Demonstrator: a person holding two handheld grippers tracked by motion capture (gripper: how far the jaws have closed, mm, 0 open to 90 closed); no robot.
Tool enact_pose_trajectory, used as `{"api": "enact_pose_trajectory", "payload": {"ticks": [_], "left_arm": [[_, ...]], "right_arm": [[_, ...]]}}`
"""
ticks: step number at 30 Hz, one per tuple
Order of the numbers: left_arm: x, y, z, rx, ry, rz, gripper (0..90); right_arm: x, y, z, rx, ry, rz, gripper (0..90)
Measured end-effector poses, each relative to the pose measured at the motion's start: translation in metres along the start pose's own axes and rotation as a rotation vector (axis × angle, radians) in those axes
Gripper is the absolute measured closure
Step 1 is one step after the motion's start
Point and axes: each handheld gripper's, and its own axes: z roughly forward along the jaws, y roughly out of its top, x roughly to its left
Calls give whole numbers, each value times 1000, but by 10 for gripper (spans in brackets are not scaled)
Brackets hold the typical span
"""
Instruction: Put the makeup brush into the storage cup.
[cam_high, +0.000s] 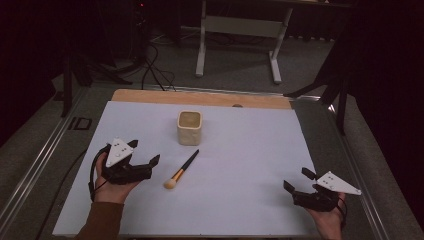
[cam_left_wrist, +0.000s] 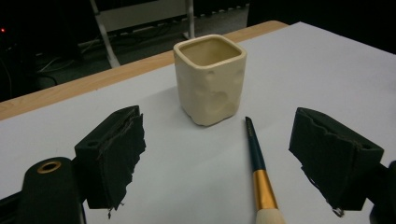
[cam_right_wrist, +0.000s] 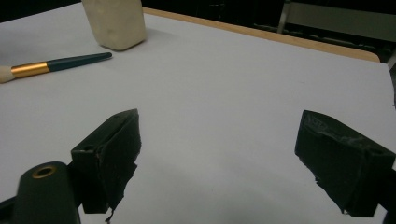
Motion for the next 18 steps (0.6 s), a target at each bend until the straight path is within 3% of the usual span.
{"api": "enact_pose_trajectory", "payload": {"ticks": [12,18], "left_arm": [[-2,5,9,13,-7,4,176],[-2,11,14,31,-8,24,176]], "right_arm": [[0,0,-1,-4,-2,-2,138],[0,0,-2,-6,-2,-1,138]]}}
